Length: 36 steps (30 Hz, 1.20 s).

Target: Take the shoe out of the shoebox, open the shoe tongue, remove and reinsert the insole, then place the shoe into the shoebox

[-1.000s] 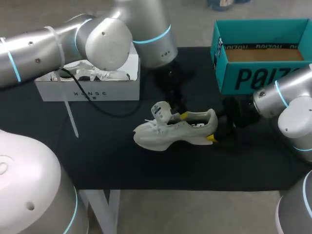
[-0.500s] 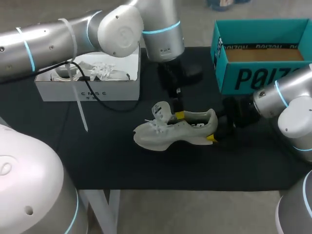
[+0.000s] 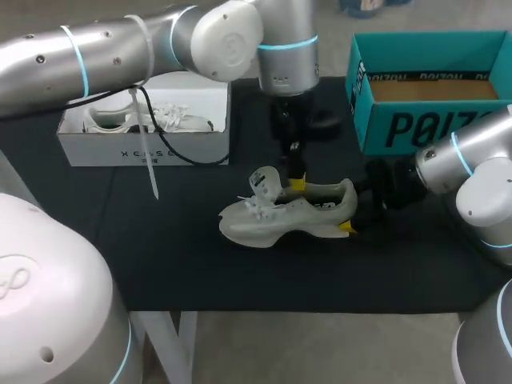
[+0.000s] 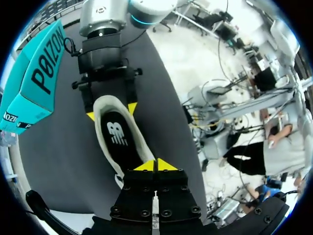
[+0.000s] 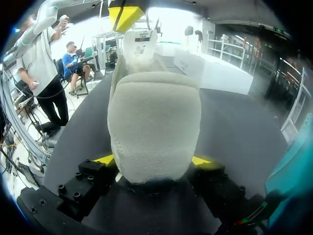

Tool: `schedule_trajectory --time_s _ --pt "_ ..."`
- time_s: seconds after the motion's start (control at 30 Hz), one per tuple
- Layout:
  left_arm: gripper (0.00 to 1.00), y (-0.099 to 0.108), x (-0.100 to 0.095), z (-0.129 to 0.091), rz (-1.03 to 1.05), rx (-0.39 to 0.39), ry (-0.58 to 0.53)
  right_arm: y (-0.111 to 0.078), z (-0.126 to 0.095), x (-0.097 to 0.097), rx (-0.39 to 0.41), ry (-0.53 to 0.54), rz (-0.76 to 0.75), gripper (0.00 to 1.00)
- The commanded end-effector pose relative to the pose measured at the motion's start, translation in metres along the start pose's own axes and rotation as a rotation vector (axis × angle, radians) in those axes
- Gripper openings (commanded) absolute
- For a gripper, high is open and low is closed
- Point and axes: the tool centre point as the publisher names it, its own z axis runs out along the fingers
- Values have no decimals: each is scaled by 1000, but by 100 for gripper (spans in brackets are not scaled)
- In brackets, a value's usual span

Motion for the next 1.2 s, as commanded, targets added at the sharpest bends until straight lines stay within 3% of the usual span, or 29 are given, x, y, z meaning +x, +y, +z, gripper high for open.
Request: schedule_trajectory --time_s 0.03,0.23,0.33,0.57,0.8,1.2 --pt "0 -6 -12 12 -70 39 3 -3 7 -1 5 0 1 0" --pt "0 -18 -19 22 -54 6 -21 -3 7 -1 5 0 1 0" --pt "0 -23 -27 30 -50 -37 -46 -3 7 -1 5 0 1 0" --pt "0 -37 -48 37 -69 -50 -82 -3 7 -1 5 0 1 0" --pt "0 -38 -64 58 -90 -117 -70 -3 7 -1 5 0 1 0" --pt "0 -19 -45 86 -122 -119 -29 -3 7 -1 5 0 1 0"
